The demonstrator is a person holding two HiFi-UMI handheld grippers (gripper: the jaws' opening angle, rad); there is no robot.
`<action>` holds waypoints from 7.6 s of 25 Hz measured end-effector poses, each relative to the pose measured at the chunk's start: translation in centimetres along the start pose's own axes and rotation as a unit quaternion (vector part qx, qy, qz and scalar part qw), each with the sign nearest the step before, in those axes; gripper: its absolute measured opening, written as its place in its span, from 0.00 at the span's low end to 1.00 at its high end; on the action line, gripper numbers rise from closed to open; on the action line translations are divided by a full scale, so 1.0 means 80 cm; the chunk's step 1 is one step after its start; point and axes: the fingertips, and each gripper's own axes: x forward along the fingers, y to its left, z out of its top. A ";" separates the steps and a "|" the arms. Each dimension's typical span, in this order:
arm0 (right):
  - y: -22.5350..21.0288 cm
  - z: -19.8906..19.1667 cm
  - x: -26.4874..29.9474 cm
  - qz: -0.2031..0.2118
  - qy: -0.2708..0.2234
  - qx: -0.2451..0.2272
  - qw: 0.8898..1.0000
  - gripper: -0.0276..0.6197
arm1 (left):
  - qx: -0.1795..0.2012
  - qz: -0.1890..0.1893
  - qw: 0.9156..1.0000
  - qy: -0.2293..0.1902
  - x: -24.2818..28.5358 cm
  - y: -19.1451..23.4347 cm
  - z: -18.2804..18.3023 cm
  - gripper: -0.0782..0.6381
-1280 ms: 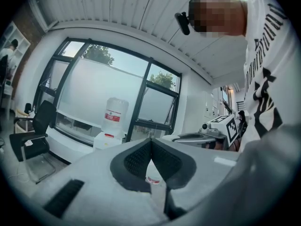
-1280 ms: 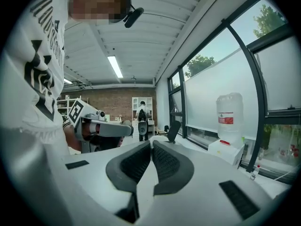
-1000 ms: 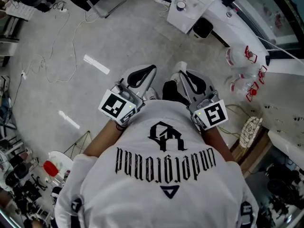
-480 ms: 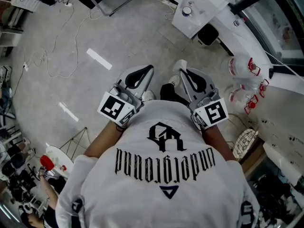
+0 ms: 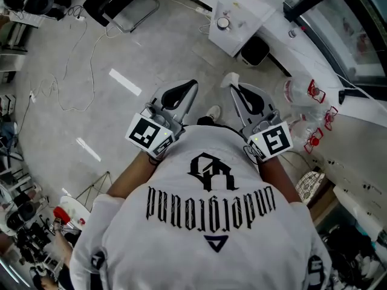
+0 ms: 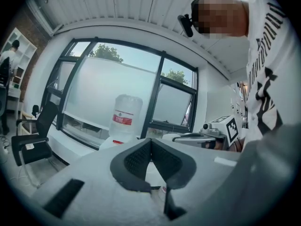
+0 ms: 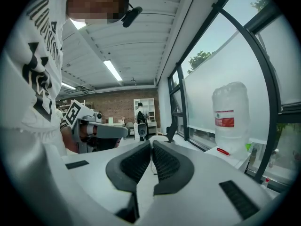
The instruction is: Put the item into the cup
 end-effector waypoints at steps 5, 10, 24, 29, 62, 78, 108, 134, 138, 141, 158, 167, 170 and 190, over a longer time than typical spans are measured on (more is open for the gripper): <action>-0.053 0.000 -0.017 -0.012 -0.004 -0.003 1.000 0.08 | 0.008 -0.021 1.000 0.005 0.056 -0.011 0.005 0.13; -0.093 -0.007 -0.027 -0.034 -0.001 0.011 0.999 0.08 | 0.001 -0.027 1.000 0.005 0.088 -0.004 0.014 0.13; -0.149 0.009 0.051 -0.111 0.003 0.019 0.994 0.08 | 0.008 -0.100 0.995 0.015 0.154 0.094 0.046 0.13; -0.159 0.018 0.111 -0.130 0.008 0.022 0.991 0.08 | 0.007 -0.114 0.993 0.022 0.162 0.160 0.060 0.13; -0.294 -0.045 0.274 -0.216 0.060 0.074 0.972 0.08 | 0.050 -0.175 0.979 0.093 0.256 0.349 0.041 0.13; -0.392 -0.198 0.327 -0.190 0.152 0.103 0.964 0.08 | 0.025 -0.152 0.973 0.172 0.334 0.389 -0.078 0.13; -0.484 -0.521 0.420 -0.203 0.268 0.168 0.927 0.08 | 0.019 -0.176 0.957 0.231 0.430 0.470 -0.323 0.13; -0.508 -0.618 0.435 -0.226 0.301 0.180 0.909 0.08 | 0.002 -0.162 0.954 0.254 0.439 0.491 -0.392 0.13; -0.505 -0.615 0.434 -0.229 0.301 0.179 0.908 0.09 | 0.002 -0.166 0.953 0.252 0.438 0.484 -0.390 0.13; -0.502 -0.611 0.436 -0.230 0.297 0.181 0.909 0.18 | 0.000 -0.170 0.952 0.253 0.435 0.482 -0.388 0.13; -0.453 -0.502 0.415 -0.221 0.253 0.155 0.929 0.13 | 0.025 -0.169 0.959 0.226 0.405 0.449 -0.314 0.13; -0.400 -0.355 0.402 -0.203 0.204 0.129 0.949 0.07 | 0.033 -0.161 0.966 0.199 0.355 0.439 -0.223 0.13; -0.390 -0.301 0.399 -0.202 0.176 0.117 0.956 0.07 | 0.039 -0.161 0.969 0.181 0.342 0.434 -0.191 0.13; -0.232 0.004 0.349 -0.171 0.044 0.026 0.984 0.07 | 0.070 -0.158 0.982 0.079 0.204 0.378 0.038 0.13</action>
